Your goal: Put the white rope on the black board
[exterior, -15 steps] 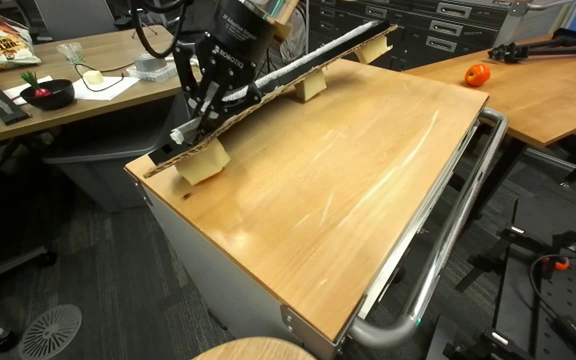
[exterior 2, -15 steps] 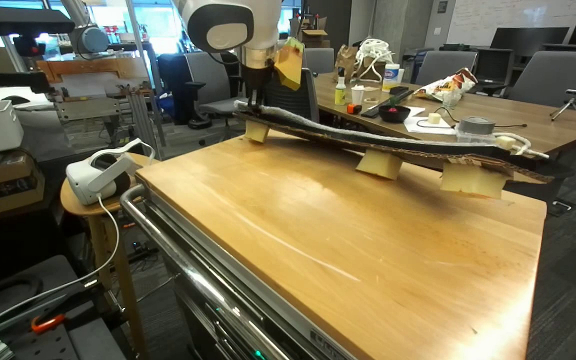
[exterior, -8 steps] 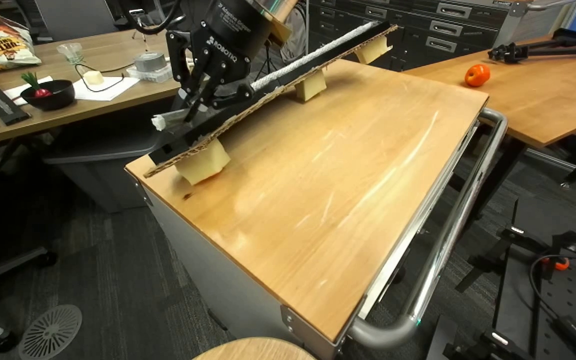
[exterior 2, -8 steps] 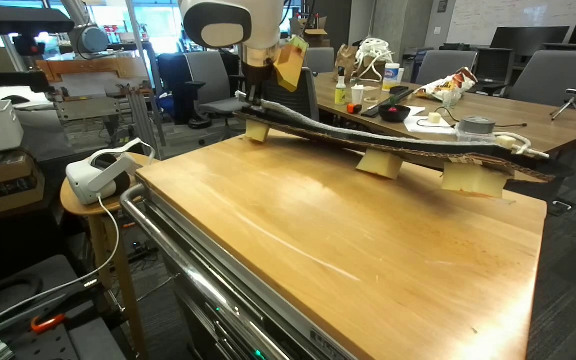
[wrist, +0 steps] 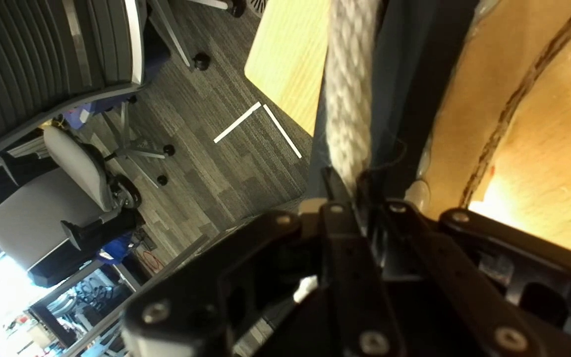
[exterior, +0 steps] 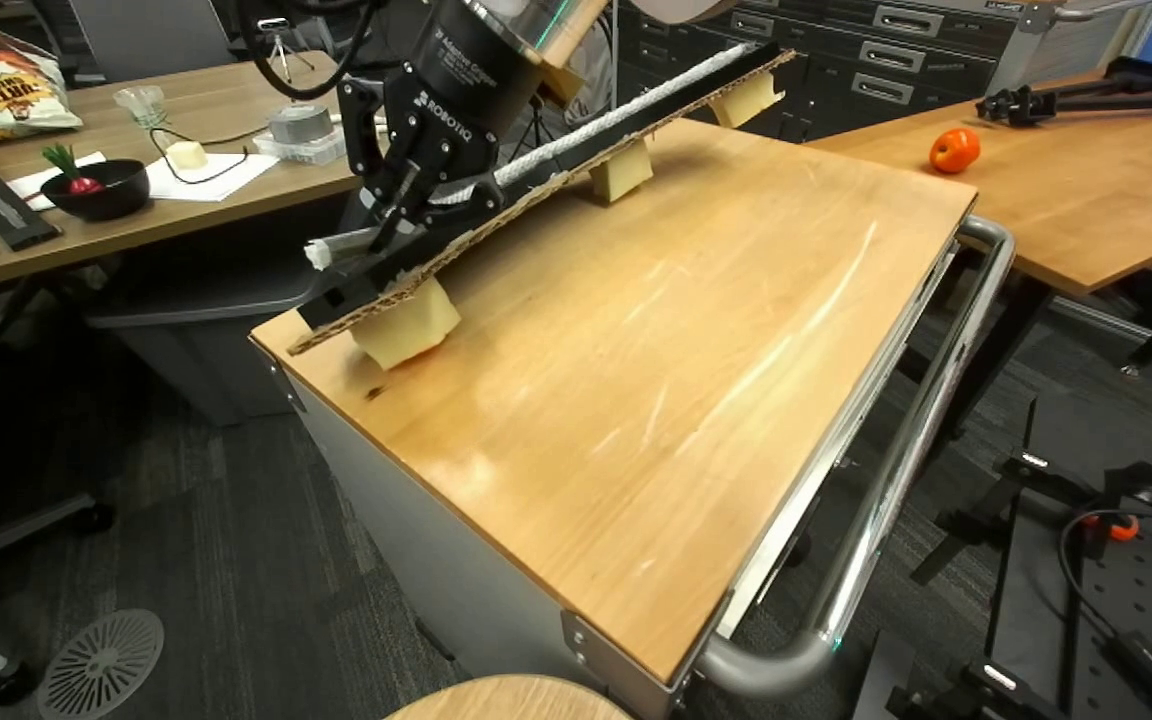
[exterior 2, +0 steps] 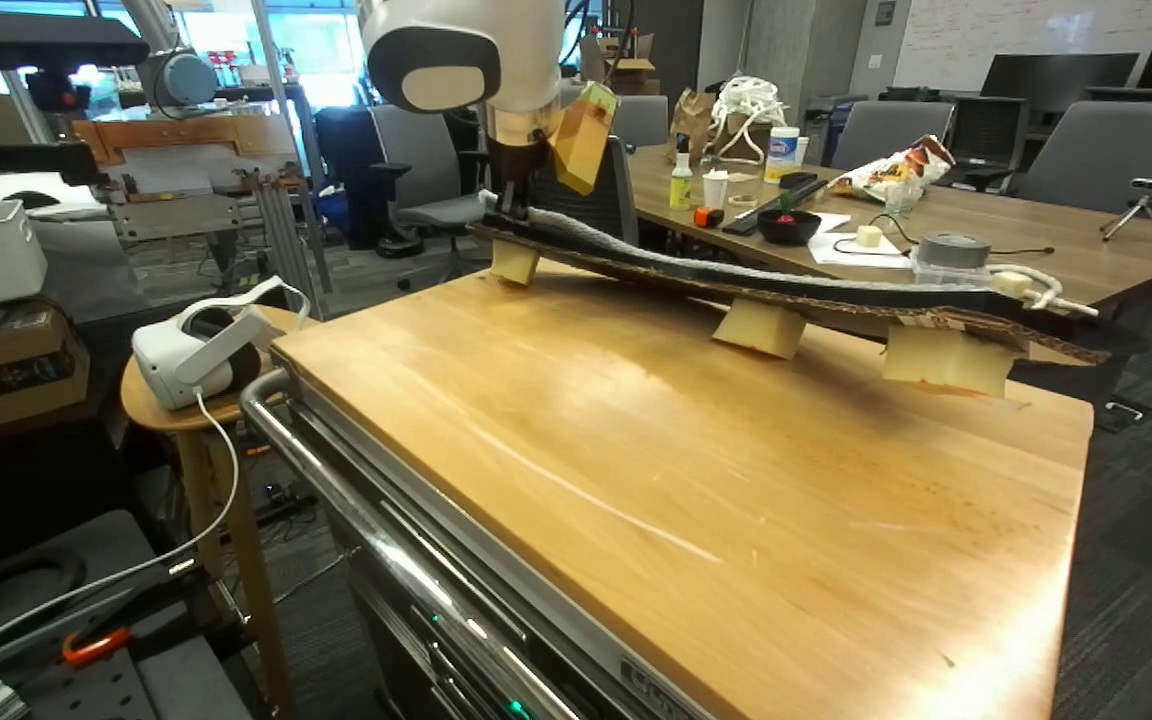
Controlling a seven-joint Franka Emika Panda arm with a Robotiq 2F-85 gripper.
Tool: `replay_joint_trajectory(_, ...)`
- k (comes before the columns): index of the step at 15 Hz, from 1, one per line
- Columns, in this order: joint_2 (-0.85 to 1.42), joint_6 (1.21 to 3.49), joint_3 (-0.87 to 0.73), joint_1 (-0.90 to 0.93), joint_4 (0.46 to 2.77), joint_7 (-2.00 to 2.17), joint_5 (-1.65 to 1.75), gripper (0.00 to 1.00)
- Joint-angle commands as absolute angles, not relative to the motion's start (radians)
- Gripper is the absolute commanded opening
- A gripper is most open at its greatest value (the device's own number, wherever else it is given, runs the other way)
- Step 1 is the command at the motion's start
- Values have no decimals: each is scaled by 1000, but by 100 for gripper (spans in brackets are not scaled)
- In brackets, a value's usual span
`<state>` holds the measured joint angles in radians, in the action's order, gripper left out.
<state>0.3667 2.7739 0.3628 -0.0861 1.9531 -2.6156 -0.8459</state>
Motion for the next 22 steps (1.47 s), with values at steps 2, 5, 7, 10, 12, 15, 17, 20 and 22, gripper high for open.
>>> replay_joint_trajectory(2, 414, 2806, 324, -28, 1904, -2535, -750, 2)
replay_joint_trajectory(5, 419, 2804, 275, 21, 1899, -2415, -626, 2)
replay_joint_trajectory(7, 405, 2804, 249, 42, 1919, -2309, -529, 2)
replay_joint_trajectory(10, 381, 2840, 230, 63, 1964, -2147, -385, 2)
replay_joint_trajectory(12, 371, 2858, 217, 71, 1997, -2049, -297, 2)
replay_joint_trajectory(15, 358, 2859, 231, 44, 2038, -1942, -239, 2)
replay_joint_trajectory(17, 340, 2877, 246, 24, 2080, -1899, -233, 2)
replay_joint_trajectory(20, 302, 2917, 245, 23, 2148, -1913, -297, 2)
replay_joint_trajectory(22, 285, 2932, 260, 14, 2177, -1926, -333, 2)
